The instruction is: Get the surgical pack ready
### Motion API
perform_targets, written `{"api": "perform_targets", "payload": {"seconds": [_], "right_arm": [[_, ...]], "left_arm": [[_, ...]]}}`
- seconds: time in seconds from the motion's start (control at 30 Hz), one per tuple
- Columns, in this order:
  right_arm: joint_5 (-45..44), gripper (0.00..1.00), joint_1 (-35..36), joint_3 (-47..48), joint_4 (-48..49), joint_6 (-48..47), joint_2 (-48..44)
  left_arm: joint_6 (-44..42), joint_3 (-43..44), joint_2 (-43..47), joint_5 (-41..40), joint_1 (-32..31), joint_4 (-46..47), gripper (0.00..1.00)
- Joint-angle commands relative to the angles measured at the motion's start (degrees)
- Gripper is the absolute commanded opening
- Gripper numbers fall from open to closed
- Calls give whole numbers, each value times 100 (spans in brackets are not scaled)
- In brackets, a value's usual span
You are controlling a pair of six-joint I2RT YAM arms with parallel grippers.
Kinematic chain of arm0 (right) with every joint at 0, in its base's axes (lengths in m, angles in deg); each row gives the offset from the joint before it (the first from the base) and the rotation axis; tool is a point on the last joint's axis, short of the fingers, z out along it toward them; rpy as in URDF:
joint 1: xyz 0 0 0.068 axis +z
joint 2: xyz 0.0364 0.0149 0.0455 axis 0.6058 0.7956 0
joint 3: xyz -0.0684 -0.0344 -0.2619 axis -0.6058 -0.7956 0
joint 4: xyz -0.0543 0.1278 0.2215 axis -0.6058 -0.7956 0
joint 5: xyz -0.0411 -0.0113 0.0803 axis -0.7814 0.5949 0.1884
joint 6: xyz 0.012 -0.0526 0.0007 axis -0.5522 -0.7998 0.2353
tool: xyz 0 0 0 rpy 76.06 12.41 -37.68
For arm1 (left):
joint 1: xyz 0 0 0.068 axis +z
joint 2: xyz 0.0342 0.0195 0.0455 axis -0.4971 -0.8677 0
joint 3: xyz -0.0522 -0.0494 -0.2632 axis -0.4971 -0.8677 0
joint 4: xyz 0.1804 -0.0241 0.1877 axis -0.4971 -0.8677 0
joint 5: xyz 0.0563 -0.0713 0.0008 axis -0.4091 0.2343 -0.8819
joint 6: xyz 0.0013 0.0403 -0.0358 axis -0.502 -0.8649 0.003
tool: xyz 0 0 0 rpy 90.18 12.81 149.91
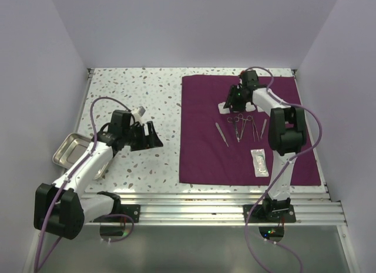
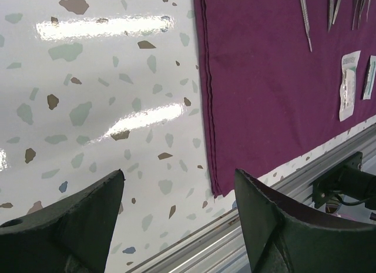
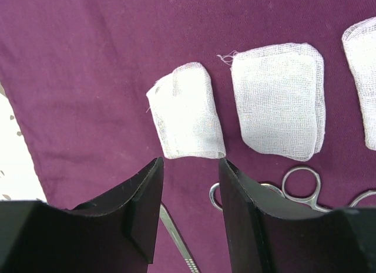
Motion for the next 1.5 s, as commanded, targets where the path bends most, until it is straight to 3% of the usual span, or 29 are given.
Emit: {"api": "perform_targets", "payload": {"seconds": [0.0, 0.73, 1.13, 1.3, 1.47], "right_arm": [[95, 46, -28, 10, 157, -87, 56], [288, 46, -107, 203, 174, -78, 487], [341, 24, -98, 203, 165, -61, 478], [359, 0, -98, 449, 113, -78, 417], [184, 0, -98, 853, -194, -201, 311]], "left_arm": [[-145, 231, -32, 110, 13, 10, 79], [-189, 292, -120, 75, 13, -42, 79], [-189, 275, -172, 75, 22, -33, 79], [-171, 248, -181, 92, 22, -33, 79], [-118, 169, -181, 110, 22, 45, 79]]}}
